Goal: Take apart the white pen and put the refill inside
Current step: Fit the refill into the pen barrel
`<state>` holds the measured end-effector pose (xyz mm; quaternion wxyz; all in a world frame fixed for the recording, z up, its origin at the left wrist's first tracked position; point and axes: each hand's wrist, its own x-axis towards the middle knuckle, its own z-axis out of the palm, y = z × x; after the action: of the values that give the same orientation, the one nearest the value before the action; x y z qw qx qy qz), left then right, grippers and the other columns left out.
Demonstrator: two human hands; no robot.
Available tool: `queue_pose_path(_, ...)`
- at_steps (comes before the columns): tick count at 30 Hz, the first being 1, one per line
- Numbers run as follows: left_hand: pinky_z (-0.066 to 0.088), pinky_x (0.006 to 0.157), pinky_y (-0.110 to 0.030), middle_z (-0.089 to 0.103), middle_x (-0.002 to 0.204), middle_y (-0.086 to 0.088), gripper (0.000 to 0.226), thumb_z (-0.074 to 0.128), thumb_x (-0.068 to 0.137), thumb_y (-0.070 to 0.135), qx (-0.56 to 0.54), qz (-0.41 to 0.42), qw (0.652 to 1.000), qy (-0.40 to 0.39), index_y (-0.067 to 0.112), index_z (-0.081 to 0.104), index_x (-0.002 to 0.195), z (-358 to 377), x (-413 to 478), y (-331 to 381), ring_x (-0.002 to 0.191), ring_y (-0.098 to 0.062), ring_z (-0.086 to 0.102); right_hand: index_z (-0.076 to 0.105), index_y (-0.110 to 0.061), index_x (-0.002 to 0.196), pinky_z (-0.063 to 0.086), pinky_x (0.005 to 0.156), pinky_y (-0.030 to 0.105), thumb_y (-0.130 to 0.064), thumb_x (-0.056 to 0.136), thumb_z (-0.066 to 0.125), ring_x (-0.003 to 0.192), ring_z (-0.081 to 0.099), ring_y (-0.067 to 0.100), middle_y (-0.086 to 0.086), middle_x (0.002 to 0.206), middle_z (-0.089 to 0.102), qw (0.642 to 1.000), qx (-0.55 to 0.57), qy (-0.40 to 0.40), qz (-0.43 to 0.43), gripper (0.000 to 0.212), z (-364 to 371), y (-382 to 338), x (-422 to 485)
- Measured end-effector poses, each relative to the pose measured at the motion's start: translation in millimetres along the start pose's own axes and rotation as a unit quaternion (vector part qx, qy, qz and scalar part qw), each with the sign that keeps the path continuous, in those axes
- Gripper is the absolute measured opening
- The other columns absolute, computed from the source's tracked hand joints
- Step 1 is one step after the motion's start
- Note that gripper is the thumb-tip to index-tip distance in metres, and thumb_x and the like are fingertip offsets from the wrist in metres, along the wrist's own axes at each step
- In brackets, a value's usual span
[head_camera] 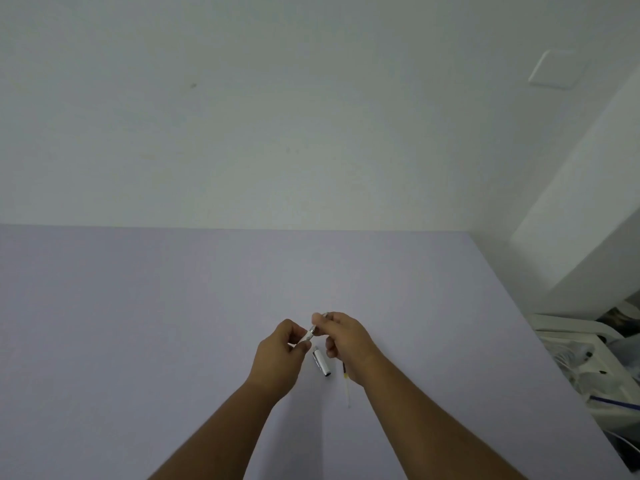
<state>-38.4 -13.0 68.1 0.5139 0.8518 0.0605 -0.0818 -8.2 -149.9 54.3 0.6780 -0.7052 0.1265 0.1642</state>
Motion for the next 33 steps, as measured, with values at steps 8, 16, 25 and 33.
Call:
queue_pose_path(8,0.039,0.055,-0.017,0.06,0.079,0.006,0.003,0.057,0.09,0.015,0.026,0.032,0.999,0.001,0.015,0.058,0.087,3.1,1.3,6.3,0.066,-0.01,0.052,0.066,-0.019,0.082,0.041,0.054,0.023,-0.037,0.081,0.067,0.059,0.048,0.009,-0.004,0.079,0.063,0.999,0.009,0.028,0.013,0.019,-3.0,-0.5,-4.5)
queue_pose_path(16,0.037,0.053,-0.016,0.058,0.073,0.01,0.023,0.057,0.09,0.015,0.055,0.046,0.997,-0.01,0.027,0.049,0.073,6.9,0.0,10.5,0.06,-0.007,0.048,0.061,-0.014,0.078,0.039,0.051,0.022,-0.047,0.078,0.069,0.054,0.043,0.012,0.0,0.074,0.058,0.997,0.019,0.056,0.041,0.034,-5.9,-4.1,-8.9)
queue_pose_path(25,0.037,0.052,-0.013,0.057,0.069,0.012,0.031,0.057,0.09,0.016,0.081,0.056,0.995,-0.007,0.034,0.045,0.068,7.9,-1.1,10.6,0.058,-0.003,0.048,0.059,-0.011,0.075,0.039,0.051,0.022,-0.036,0.079,0.072,0.055,0.042,0.012,0.001,0.068,0.051,0.994,0.079,0.046,0.052,0.028,-6.8,-0.3,-10.5)
queue_pose_path(33,0.036,0.051,-0.012,0.057,0.068,0.01,0.032,0.057,0.089,0.015,0.079,0.059,0.995,-0.009,0.035,0.045,0.067,10.5,-0.4,10.8,0.056,-0.003,0.047,0.059,-0.011,0.076,0.041,0.053,0.023,-0.038,0.078,0.072,0.054,0.041,0.012,0.001,0.066,0.052,0.996,0.048,0.058,0.049,0.03,-11.1,-2.0,-11.0)
